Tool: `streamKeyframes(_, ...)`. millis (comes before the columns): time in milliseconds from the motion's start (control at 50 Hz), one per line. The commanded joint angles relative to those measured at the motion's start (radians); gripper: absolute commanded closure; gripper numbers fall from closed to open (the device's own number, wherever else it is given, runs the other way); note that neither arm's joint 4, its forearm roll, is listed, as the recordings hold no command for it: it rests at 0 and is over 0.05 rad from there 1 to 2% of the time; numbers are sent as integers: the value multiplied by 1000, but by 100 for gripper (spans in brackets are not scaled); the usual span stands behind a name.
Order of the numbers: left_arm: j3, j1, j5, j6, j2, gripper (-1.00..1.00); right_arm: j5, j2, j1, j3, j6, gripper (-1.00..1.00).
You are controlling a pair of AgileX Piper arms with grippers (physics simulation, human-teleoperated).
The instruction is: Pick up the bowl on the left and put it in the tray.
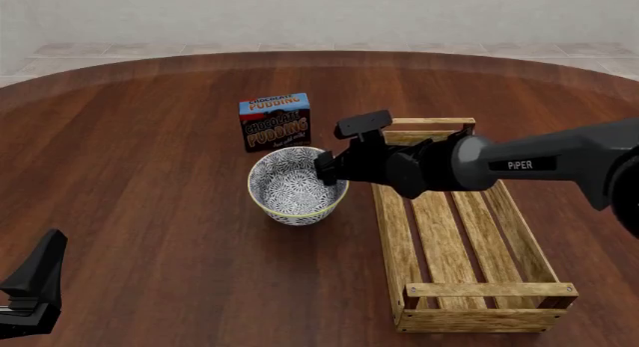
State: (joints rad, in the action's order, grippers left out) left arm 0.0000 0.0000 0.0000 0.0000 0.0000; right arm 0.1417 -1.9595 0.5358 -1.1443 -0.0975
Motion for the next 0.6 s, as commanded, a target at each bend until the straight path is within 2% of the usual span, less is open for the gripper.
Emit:
streamKeyframes(20,0,0,0,0,0,-100,2,-7,2,-2,-1,-100)
streamKeyframes(600,0,0,0,0,0,-100,11,-30,-2,-12,3,-100)
